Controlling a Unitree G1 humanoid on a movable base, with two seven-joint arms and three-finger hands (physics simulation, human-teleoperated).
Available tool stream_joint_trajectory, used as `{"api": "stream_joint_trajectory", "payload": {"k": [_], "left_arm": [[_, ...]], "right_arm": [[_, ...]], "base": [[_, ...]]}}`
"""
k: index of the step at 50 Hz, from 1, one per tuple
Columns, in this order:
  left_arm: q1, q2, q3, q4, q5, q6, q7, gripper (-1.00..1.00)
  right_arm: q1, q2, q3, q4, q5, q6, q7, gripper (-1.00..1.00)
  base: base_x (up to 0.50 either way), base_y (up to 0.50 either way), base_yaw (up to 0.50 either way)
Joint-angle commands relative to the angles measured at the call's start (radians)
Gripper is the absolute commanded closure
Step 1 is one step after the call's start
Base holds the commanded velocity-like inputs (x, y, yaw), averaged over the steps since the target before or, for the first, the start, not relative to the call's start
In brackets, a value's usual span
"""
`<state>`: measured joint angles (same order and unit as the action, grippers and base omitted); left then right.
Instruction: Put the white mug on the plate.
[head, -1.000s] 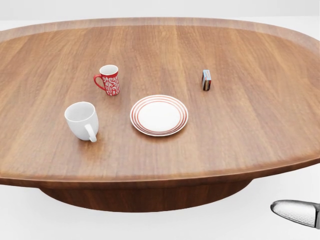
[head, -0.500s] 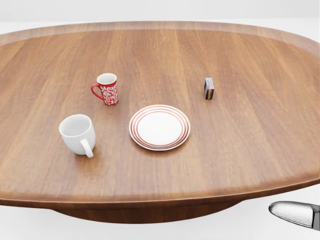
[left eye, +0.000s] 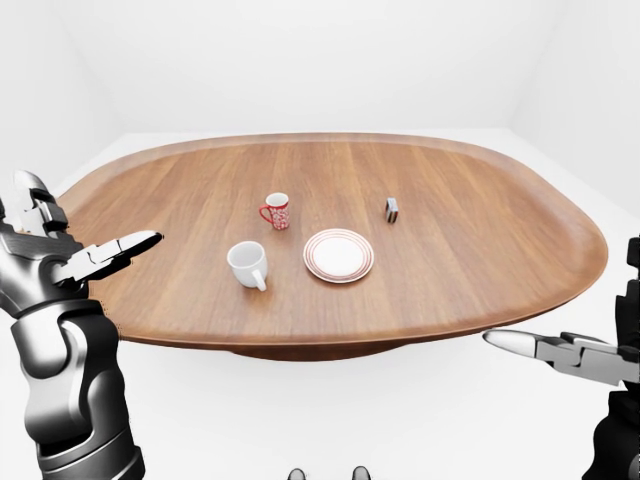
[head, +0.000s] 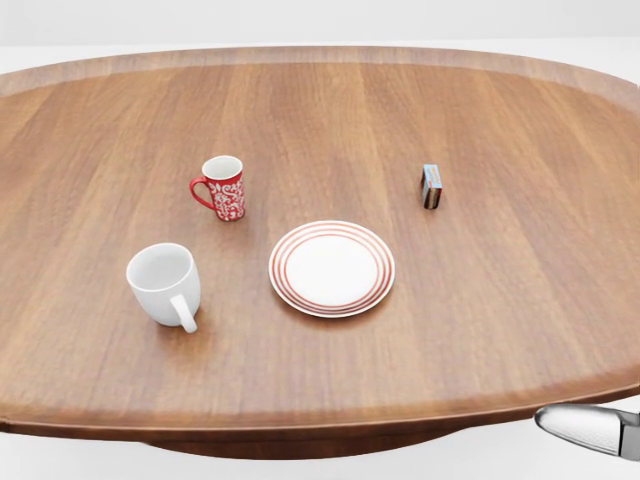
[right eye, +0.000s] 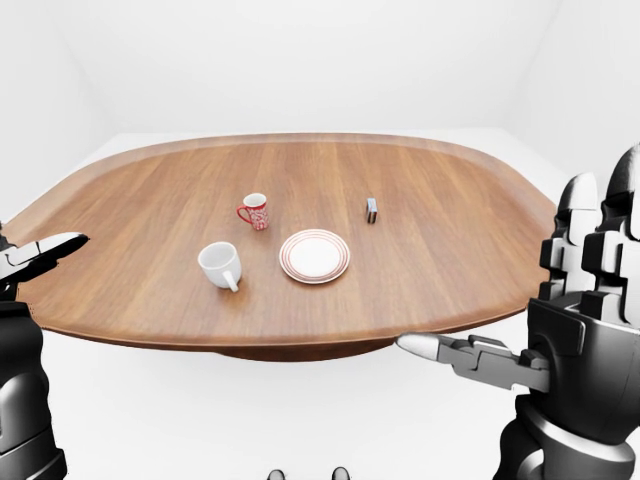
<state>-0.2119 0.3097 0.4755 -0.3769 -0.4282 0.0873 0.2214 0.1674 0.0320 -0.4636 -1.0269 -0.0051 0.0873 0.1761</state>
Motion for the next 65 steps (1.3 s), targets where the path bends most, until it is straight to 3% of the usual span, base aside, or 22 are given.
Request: {"api": "stream_joint_trajectory", "payload": {"k": [1, 30, 65], "left_arm": [[0.001, 0.001, 0.000, 0.005, 0.004, 0.000, 0.001, -1.00], [0.002, -0.001, -0.002, 0.002, 0.009, 0.000, 0.002, -1.00], [0.007, -0.006, -0.002, 0.005, 0.013, 0.000, -0.003, -1.00]], "right_arm": [[0.004, -0.001, 0.026, 0.009, -0.038, 0.000, 0.010, -1.00], [0.008, 0.008, 0.003, 0.012, -0.017, 0.000, 0.016, -1.00], [0.009, 0.007, 0.018, 0.011, -0.012, 0.000, 0.016, -1.00]], "base": [[0.00, 0.47, 0.00], [0.00, 0.48, 0.00], [0.13, 0.01, 0.00]]}}
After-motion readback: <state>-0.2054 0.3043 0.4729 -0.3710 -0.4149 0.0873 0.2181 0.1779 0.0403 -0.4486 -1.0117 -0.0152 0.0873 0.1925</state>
